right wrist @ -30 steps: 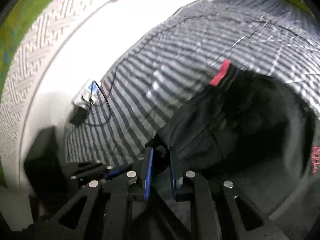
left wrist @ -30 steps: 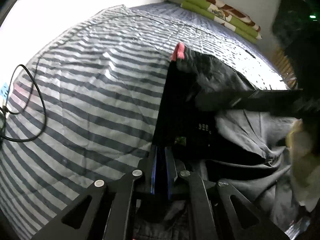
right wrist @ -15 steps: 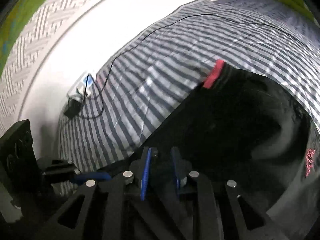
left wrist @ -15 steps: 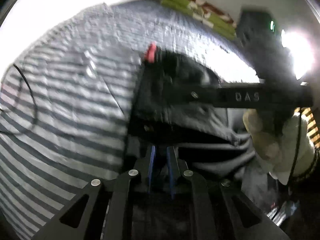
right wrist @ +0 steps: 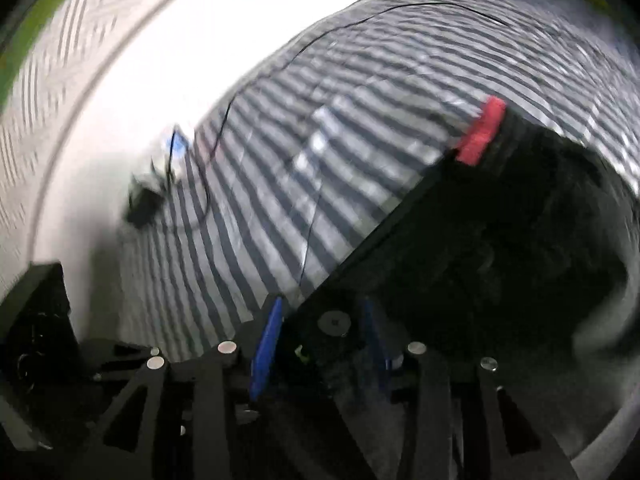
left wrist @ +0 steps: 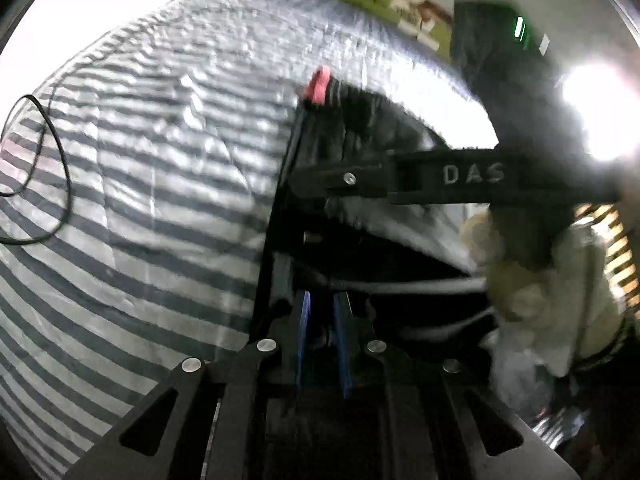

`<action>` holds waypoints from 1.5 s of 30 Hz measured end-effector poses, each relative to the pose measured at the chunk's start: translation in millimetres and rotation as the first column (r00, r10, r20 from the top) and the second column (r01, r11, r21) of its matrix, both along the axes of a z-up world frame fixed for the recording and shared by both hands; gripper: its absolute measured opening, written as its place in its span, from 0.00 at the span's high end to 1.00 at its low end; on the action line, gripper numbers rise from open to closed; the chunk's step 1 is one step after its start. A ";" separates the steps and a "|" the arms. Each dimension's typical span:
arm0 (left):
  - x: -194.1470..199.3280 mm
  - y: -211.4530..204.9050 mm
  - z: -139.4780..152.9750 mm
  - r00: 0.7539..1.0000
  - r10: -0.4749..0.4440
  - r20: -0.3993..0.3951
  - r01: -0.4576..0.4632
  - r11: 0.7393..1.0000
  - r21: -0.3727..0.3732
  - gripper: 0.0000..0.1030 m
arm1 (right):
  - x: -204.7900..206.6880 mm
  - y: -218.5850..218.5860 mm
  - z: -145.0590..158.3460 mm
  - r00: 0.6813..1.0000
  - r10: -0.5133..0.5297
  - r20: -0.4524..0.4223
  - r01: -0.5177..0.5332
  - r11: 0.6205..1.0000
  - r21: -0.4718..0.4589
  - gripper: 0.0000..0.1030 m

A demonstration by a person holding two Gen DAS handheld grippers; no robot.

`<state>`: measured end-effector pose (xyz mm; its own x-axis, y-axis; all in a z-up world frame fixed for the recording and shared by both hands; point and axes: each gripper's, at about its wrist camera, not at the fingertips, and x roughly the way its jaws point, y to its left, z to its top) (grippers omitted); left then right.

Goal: Fold clothes

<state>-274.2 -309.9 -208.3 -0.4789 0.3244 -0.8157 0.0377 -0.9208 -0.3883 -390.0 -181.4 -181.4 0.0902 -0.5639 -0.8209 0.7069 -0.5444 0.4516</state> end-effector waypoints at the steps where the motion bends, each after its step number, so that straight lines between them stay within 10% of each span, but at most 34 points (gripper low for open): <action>1: -0.2 -1.8 3.0 1.000 0.004 -0.012 -0.004 1.000 0.002 0.88 | -4.1 4.5 0.5 1.000 -0.019 -0.004 0.019 1.000 0.000 0.63; 12: -10.9 3.1 -24.9 0.998 -0.006 0.070 0.010 0.998 -0.062 0.87 | 18.8 -9.9 -6.8 0.989 0.075 -0.131 -0.060 0.991 0.117 0.64; 15: -15.4 0.9 -27.4 0.997 0.000 0.073 0.004 0.998 -0.056 0.87 | 27.0 -13.7 -9.6 0.975 0.092 -0.202 -0.060 0.985 0.160 0.81; 33: -43.4 22.8 -28.2 0.999 -0.025 0.047 0.029 0.996 -0.090 0.87 | -22.8 48.0 43.3 0.990 -0.139 -0.036 0.133 0.982 -0.130 0.85; 45: -55.6 -25.8 -0.3 0.983 0.182 -0.030 -0.185 0.978 -0.094 0.85 | -9.9 38.7 33.0 0.997 -0.073 -0.003 0.072 0.990 -0.120 0.85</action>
